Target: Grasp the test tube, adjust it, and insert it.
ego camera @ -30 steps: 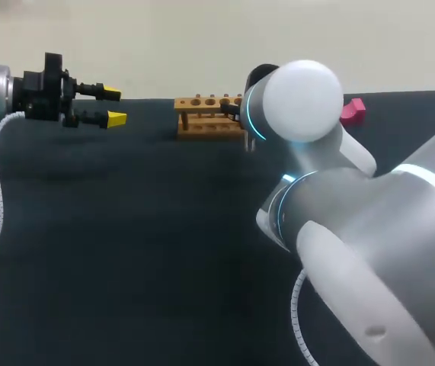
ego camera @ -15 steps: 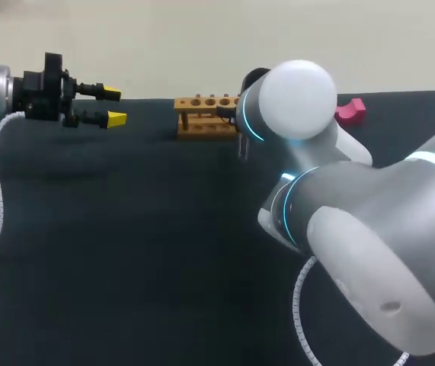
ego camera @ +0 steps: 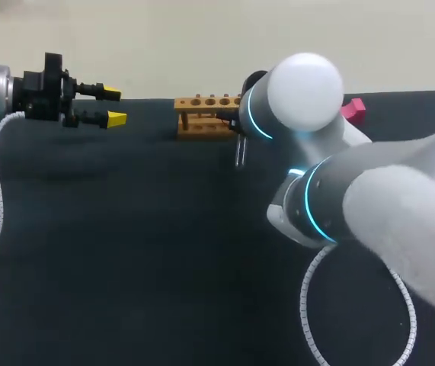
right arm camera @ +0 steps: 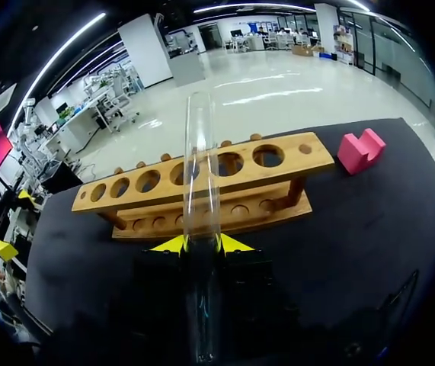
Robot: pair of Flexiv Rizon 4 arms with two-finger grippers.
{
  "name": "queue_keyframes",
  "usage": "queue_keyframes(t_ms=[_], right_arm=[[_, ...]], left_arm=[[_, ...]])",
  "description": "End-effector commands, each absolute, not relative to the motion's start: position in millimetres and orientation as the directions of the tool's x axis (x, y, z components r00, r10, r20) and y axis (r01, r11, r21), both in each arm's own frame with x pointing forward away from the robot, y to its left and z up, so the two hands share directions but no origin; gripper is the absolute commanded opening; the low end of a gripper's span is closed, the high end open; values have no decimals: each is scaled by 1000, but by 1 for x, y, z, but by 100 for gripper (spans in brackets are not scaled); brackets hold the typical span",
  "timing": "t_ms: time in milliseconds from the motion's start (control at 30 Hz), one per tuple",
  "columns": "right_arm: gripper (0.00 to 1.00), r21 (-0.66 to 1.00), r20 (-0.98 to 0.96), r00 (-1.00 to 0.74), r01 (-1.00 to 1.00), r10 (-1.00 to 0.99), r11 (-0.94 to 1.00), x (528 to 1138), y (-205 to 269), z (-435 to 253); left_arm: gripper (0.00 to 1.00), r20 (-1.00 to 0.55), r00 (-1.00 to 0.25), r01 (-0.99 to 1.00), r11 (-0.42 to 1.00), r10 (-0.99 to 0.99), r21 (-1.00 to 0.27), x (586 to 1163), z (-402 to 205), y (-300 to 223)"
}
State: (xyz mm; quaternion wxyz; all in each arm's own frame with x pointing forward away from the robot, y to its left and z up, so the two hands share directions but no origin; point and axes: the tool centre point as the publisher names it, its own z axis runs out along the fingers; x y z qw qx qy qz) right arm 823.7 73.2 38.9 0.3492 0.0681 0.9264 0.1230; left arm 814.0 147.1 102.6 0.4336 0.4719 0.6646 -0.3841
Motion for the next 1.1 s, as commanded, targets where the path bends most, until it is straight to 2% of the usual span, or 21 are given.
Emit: queue_keyframes(t_ms=[33,667,1100], right_arm=[[0,287,-574,-795,30,197,958,831,73,35],[0,324,-494,-847,29,195,945,829,74,27],[0,273,-627,-735,104,259,956,802,64,72]], left_arm=[[100,-940,-175,960,263,292,-97,812,102,147],[100,-940,-175,960,263,292,-97,812,102,147],[100,-940,-175,960,263,292,-97,812,102,147]])
